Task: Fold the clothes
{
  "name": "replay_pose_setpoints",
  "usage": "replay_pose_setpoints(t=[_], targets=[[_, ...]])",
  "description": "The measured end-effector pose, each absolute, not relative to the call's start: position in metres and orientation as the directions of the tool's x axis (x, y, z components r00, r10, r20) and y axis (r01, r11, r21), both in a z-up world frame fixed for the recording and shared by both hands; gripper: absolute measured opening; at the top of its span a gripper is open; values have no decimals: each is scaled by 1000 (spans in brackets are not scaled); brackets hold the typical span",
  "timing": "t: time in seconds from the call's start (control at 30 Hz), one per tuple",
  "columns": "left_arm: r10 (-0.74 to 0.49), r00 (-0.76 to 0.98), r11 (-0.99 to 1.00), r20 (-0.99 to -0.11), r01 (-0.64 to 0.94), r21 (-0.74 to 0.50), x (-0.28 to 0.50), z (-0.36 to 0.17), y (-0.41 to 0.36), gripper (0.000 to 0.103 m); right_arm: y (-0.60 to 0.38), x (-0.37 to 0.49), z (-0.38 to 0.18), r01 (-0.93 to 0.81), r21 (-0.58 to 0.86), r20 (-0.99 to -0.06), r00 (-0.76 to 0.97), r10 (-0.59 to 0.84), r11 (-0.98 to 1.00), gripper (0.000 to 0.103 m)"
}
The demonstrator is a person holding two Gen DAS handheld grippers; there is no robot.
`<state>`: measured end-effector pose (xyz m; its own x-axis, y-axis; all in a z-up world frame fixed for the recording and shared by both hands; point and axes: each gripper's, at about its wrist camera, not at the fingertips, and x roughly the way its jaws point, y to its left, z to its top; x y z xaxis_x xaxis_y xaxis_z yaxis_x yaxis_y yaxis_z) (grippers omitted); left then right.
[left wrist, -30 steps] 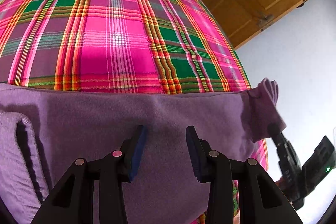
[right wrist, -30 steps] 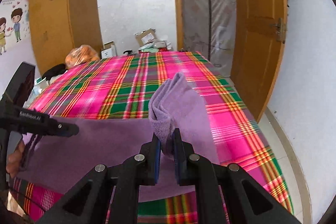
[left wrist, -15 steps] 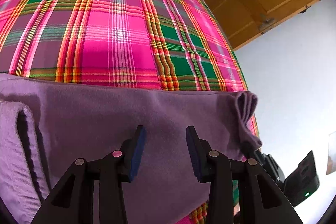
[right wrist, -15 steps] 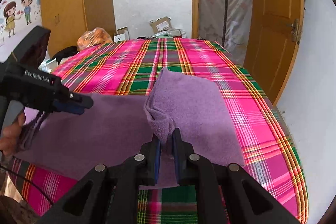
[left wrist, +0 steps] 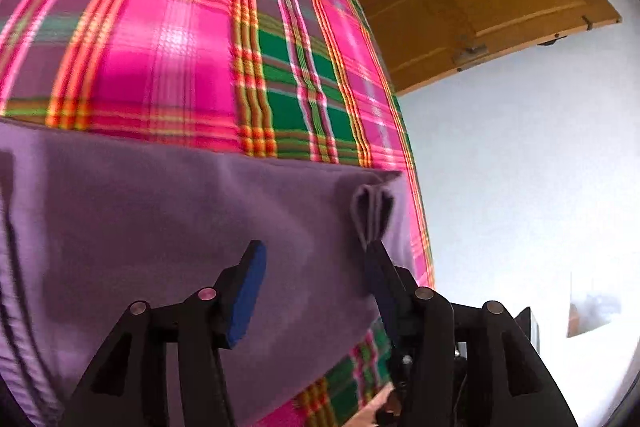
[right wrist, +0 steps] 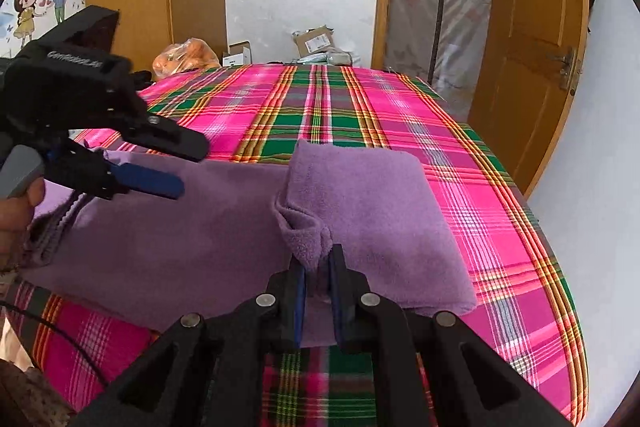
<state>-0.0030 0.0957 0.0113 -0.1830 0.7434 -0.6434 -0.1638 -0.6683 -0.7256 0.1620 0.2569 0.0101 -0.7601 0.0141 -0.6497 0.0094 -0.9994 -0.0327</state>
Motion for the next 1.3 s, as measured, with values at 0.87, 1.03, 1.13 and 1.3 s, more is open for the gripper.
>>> replay_pose_setpoints(t=[0.87, 1.03, 1.13, 1.3], targets=[[776, -92, -630, -624, -121, -767, -12, 4, 116, 56, 211, 165, 24, 144, 20, -629, -768, -125, -989, 11], [782, -83, -623, -617, -88, -777, -8, 2, 107, 54, 202, 168, 27, 168, 36, -624, -766, -153, -985, 11], [784, -101, -620, -612, -98, -779, -6, 5, 101, 47, 198, 169, 27, 172, 49, -624, -764, -165, -984, 11], [781, -139, -622, -609, -88, -778, -5, 7, 85, 45, 187, 169, 28, 185, 56, -621, -763, -179, -981, 11]])
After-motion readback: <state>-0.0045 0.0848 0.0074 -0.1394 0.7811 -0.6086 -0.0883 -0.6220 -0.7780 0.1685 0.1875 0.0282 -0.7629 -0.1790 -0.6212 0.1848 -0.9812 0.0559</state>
